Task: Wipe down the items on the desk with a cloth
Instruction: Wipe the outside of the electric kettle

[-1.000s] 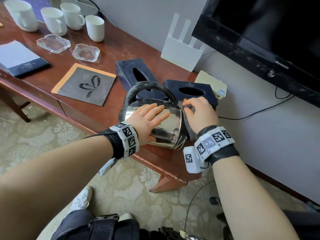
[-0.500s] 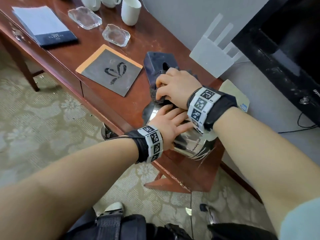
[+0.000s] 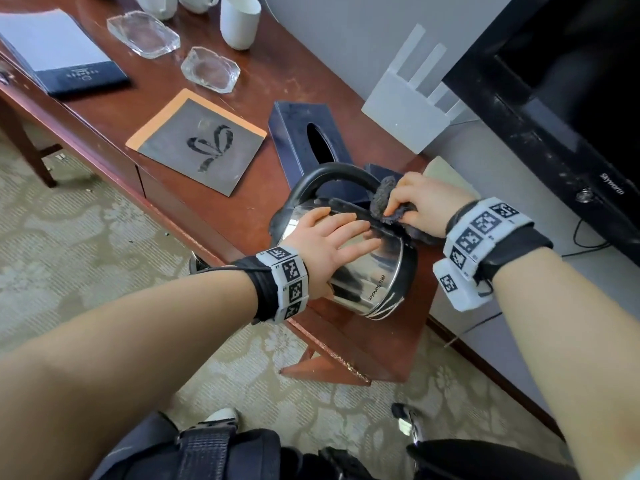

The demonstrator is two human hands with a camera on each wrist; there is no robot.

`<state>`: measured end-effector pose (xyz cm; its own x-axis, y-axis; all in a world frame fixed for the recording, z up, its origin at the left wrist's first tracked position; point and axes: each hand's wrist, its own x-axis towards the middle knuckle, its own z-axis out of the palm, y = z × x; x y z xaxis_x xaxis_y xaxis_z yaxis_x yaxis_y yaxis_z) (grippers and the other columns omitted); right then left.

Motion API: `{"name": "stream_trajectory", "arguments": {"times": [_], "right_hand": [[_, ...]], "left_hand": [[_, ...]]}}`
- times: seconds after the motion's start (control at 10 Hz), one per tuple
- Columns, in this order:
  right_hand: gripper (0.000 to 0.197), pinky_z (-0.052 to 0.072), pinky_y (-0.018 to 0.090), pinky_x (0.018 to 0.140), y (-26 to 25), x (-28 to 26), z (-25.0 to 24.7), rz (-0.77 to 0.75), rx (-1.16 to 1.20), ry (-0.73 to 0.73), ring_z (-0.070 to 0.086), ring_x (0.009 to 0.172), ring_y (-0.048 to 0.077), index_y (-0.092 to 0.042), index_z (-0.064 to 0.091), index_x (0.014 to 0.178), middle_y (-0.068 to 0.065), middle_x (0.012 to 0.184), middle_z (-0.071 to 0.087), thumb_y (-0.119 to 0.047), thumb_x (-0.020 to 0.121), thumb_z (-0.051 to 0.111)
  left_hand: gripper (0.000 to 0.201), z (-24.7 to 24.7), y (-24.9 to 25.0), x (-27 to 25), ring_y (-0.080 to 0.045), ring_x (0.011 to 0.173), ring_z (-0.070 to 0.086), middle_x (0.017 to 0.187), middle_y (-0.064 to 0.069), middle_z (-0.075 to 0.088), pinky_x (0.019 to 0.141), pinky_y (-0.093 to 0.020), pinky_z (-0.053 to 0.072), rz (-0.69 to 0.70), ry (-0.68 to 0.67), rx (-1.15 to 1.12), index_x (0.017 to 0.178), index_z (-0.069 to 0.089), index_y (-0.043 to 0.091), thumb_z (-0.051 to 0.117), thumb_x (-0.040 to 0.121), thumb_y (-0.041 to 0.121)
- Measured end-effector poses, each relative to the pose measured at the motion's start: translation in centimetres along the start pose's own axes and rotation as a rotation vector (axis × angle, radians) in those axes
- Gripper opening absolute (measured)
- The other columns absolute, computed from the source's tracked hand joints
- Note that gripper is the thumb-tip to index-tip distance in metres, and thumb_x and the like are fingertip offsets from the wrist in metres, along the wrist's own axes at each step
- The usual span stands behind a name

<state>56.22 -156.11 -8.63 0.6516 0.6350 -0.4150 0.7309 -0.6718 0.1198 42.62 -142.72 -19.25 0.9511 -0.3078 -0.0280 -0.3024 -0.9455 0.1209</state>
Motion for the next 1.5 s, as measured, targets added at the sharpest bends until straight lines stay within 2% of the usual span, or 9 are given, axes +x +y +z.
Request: {"name": "stream_trajectory", "arguments": {"times": [0.2,0.3,0.7,0.9,1.0,1.2,1.3,1.4,1.5], "right_hand": [[0.024,0.036,0.036,0.102,-5.7,3.9,-6.2,-0.223,0.043,0.271,0.048,0.115,0.023,-0.028,0.066,0.110,0.002,0.120,0.052,-0.022,0.089,0.058],[0.033,0.030,0.040,0.107,-8.0,5.8,-5.5,-0.286,-0.138,0.117,0.037,0.124,0.027,-0.035,0.057,0.124,0.000,0.132,0.045,-0.029,0.091,0.054],[0.044,0.036,0.039,0.105,0.2,0.7,0.2,0.133,0.158,0.057,0.047,0.125,0.025,-0.023,0.042,0.137,0.008,0.138,0.047,-0.023,0.094,0.051],[0.040,0.039,0.036,0.099,-2.5,-1.5,-0.9,-0.056,0.136,0.203,0.048,0.120,0.022,-0.026,0.054,0.130,0.002,0.130,0.053,-0.015,0.091,0.052],[0.038,0.046,0.035,0.085,-6.2,0.4,-2.2,-0.110,0.016,0.234,0.054,0.111,0.022,-0.037,0.051,0.128,-0.003,0.125,0.058,-0.024,0.092,0.049],[0.037,0.040,0.030,0.068,-9.2,3.7,-2.2,-0.115,-0.385,-0.134,0.052,0.086,0.021,-0.038,0.046,0.132,0.000,0.107,0.059,-0.025,0.100,0.034],[0.039,0.037,0.029,0.074,-8.9,3.8,-2.5,-0.094,-0.327,-0.245,0.052,0.092,0.018,-0.035,0.040,0.138,-0.002,0.121,0.058,-0.024,0.100,0.034],[0.038,0.048,0.036,0.086,-8.1,3.2,-1.6,-0.039,-0.200,-0.160,0.058,0.104,0.026,-0.027,0.051,0.131,0.003,0.120,0.060,-0.023,0.095,0.042],[0.035,0.048,0.038,0.085,-6.2,1.8,-0.8,0.076,-0.195,-0.140,0.057,0.106,0.032,-0.019,0.055,0.126,0.010,0.116,0.060,-0.019,0.093,0.044]], "left_hand": [[0.102,-0.1,0.3,0.0,-0.019,0.144,-0.009,0.156,0.004,-0.012,0.114,-0.042,-0.007,-0.004,-0.020,0.004,0.145,-0.016,0.038,0.061,0.080,0.052],[0.101,0.2,0.3,-0.1,-0.020,0.144,-0.008,0.156,0.004,-0.012,0.114,-0.043,-0.007,-0.011,-0.015,0.000,0.144,-0.016,0.038,0.061,0.080,0.050],[0.100,-0.1,0.2,0.2,-0.018,0.144,-0.009,0.156,0.004,-0.013,0.114,-0.040,-0.009,0.018,-0.022,0.010,0.144,-0.016,0.038,0.060,0.081,0.049],[0.102,-0.3,0.2,0.1,-0.020,0.144,-0.011,0.156,0.001,-0.014,0.114,-0.037,-0.011,0.033,-0.051,0.005,0.146,-0.017,0.029,0.059,0.082,0.050],[0.106,-0.6,0.4,-0.1,-0.026,0.144,0.006,0.157,-0.008,0.006,0.116,-0.038,-0.001,0.043,-0.012,0.022,0.149,-0.002,0.020,0.067,0.075,0.051],[0.094,-0.3,0.7,0.3,-0.024,0.143,0.004,0.154,-0.004,0.008,0.114,-0.038,-0.007,-0.036,0.017,-0.007,0.149,-0.002,0.019,0.054,0.083,0.055],[0.100,-0.1,0.6,0.2,-0.029,0.138,0.027,0.148,-0.009,0.031,0.112,-0.039,0.003,-0.025,0.002,-0.040,0.148,0.020,0.017,0.069,0.070,0.056],[0.101,0.0,0.7,0.2,-0.028,0.139,0.025,0.151,-0.008,0.027,0.112,-0.037,0.001,-0.015,0.036,-0.027,0.149,0.017,0.019,0.067,0.070,0.058],[0.095,-0.7,0.9,-0.1,-0.022,0.144,-0.005,0.157,-0.001,-0.006,0.114,-0.037,-0.010,-0.082,-0.071,0.004,0.148,-0.012,0.023,0.051,0.085,0.057]]}}
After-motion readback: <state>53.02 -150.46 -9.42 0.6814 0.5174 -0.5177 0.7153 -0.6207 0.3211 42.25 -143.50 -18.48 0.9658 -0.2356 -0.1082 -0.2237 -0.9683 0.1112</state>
